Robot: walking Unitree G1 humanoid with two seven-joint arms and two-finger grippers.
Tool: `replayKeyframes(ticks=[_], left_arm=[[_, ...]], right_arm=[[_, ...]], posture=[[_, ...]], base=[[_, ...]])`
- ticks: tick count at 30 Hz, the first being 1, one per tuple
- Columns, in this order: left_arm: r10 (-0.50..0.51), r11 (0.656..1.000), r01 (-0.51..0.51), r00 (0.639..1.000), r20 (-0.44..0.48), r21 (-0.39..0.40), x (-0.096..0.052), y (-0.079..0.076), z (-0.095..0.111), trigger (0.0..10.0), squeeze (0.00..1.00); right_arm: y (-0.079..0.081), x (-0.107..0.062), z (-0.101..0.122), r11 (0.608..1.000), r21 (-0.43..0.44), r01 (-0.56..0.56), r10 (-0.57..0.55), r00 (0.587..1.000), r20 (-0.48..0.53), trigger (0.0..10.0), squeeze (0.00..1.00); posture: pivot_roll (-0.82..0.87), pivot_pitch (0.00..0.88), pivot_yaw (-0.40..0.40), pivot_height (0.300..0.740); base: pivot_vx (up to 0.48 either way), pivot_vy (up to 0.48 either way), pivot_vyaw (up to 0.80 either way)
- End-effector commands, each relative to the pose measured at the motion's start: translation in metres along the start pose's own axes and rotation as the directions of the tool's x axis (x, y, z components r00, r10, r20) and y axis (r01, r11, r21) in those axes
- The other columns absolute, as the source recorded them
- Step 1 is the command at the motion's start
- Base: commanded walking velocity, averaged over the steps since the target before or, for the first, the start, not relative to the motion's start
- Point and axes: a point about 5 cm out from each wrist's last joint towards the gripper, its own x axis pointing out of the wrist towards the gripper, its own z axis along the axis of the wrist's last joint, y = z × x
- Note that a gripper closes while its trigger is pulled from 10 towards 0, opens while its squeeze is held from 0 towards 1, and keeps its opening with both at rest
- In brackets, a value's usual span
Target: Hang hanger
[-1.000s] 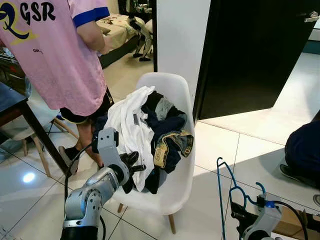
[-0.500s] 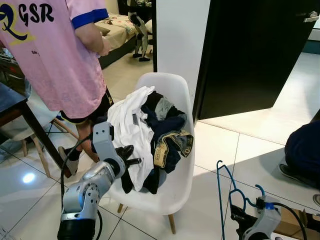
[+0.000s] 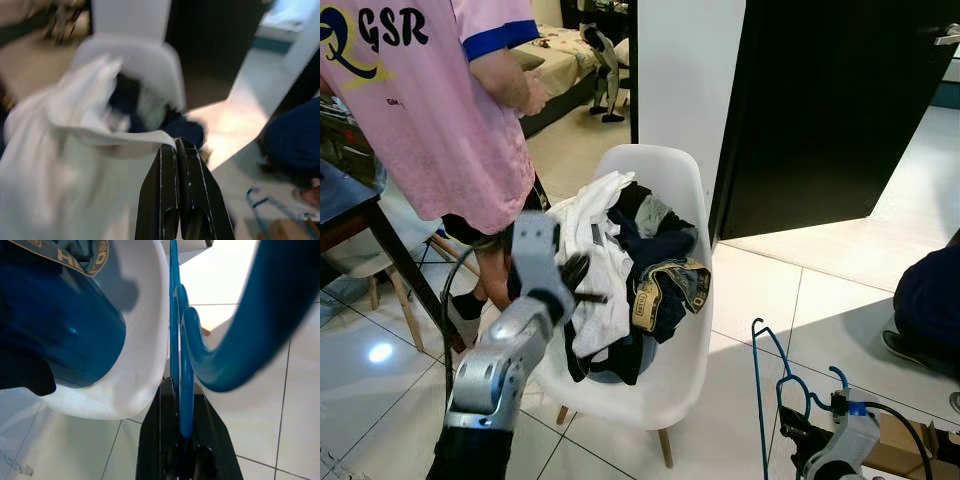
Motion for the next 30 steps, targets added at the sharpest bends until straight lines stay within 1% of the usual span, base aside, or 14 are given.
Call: replayKeyframes(ticks=[1, 3, 4, 5, 10, 18, 19, 20, 22, 23, 24, 27, 29, 30], left_arm=[[-0.008, 0.999, 0.007, 0.999, 0.044, 0.041, 0.001, 0.000, 0.012, 0.0, 0.00], [0.005, 0.997, -0.012, 0.996, 0.092, 0.073, 0.003, 0.004, 0.025, 0.0, 0.00], [0.027, 0.993, -0.043, 0.989, 0.143, 0.106, 0.004, 0.009, 0.040, 0.0, 0.00], [0.027, 0.993, -0.043, 0.989, 0.143, 0.106, 0.004, 0.009, 0.040, 0.0, 0.00], [0.114, 0.970, -0.167, 0.955, 0.273, 0.178, 0.005, 0.031, 0.077, 0.0, 0.00], [0.142, 0.957, -0.210, 0.940, 0.309, 0.198, 0.004, 0.039, 0.087, 0.0, 0.00], [0.185, 0.941, -0.264, 0.925, 0.332, 0.212, 0.001, 0.048, 0.093, 0.0, 0.00], [0.299, 0.894, -0.393, 0.881, 0.367, 0.214, -0.008, 0.072, 0.104, 0.0, 0.00], [0.299, 0.894, -0.393, 0.881, 0.367, 0.214, -0.008, 0.072, 0.104, 0.0, 0.00], [0.416, 0.830, -0.519, 0.820, 0.393, 0.205, -0.021, 0.098, 0.113, 0.0, 0.00], [0.488, 0.779, -0.597, 0.770, 0.410, 0.194, -0.031, 0.114, 0.119, 0.0, 0.00], [0.488, 0.779, -0.597, 0.770, 0.410, 0.194, -0.031, 0.114, 0.119, 0.0, 0.00], [0.638, 0.652, -0.734, 0.666, 0.386, 0.189, -0.059, 0.153, 0.112, 0.0, 0.00], [0.638, 0.652, -0.734, 0.666, 0.386, 0.189, -0.059, 0.153, 0.112, 0.0, 0.00]], right_arm=[[-0.002, -0.001, -0.002, 1.000, 0.011, 0.006, -0.006, 1.000, -0.002, 10.0, 0.00], [-0.002, -0.001, -0.003, 1.000, 0.011, 0.007, -0.007, 1.000, -0.002, 10.0, 0.00], [-0.002, -0.001, -0.003, 1.000, 0.012, 0.007, -0.007, 1.000, -0.002, 10.0, 0.00], [-0.002, -0.001, -0.003, 1.000, 0.012, 0.007, -0.007, 1.000, -0.002, 10.0, 0.00], [-0.002, 0.000, -0.003, 1.000, 0.013, 0.007, -0.007, 1.000, -0.003, 10.0, 0.00], [-0.002, 0.000, -0.003, 1.000, 0.013, 0.007, -0.007, 1.000, -0.004, 10.0, 0.00], [-0.002, 0.000, -0.004, 1.000, 0.013, 0.007, -0.007, 1.000, -0.004, 10.0, 0.00], [-0.002, 0.000, -0.004, 1.000, 0.014, 0.007, -0.007, 1.000, -0.004, 10.0, 0.00], [-0.002, 0.000, -0.004, 1.000, 0.014, 0.007, -0.007, 1.000, -0.004, 10.0, 0.00], [-0.002, 0.000, -0.005, 1.000, 0.014, 0.006, -0.006, 1.000, -0.005, 10.0, 0.00], [-0.002, 0.000, -0.005, 1.000, 0.014, 0.006, -0.006, 1.000, -0.006, 10.0, 0.00], [-0.002, 0.000, -0.005, 1.000, 0.014, 0.006, -0.006, 1.000, -0.006, 10.0, 0.00], [-0.002, -0.001, -0.005, 1.000, 0.015, 0.002, -0.002, 1.000, -0.009, 10.0, 0.00], [-0.002, -0.001, -0.005, 1.000, 0.015, 0.002, -0.002, 1.000, -0.009, 10.0, 0.00]], posture=[[-0.03, 0.000, 0.035, 0.740], [-0.03, 0.000, 0.036, 0.740], [-0.03, 0.000, 0.036, 0.740], [-0.03, 0.000, 0.036, 0.740], [-0.03, 0.000, 0.036, 0.740], [-0.03, 0.000, 0.036, 0.740], [-0.03, 0.000, 0.038, 0.740], [-0.03, 0.000, 0.039, 0.740], [-0.03, 0.000, 0.039, 0.740], [-0.02, 0.000, 0.037, 0.740], [-0.02, 0.000, 0.037, 0.740], [-0.02, 0.000, 0.037, 0.740], [-0.01, 0.000, 0.035, 0.740], [-0.01, 0.000, 0.035, 0.740]], base=[[0.000, 0.000, 0.00], [0.000, 0.000, 0.00], [0.000, 0.000, 0.00], [0.000, 0.000, 0.00], [0.000, 0.000, 0.00], [0.000, 0.000, 0.00], [0.000, 0.000, 0.00], [0.000, 0.000, 0.00], [0.000, 0.000, 0.00], [0.000, 0.000, 0.00], [0.000, 0.000, 0.00], [0.000, 0.000, 0.00], [0.000, 0.000, 0.00], [0.000, 0.000, 0.00]])
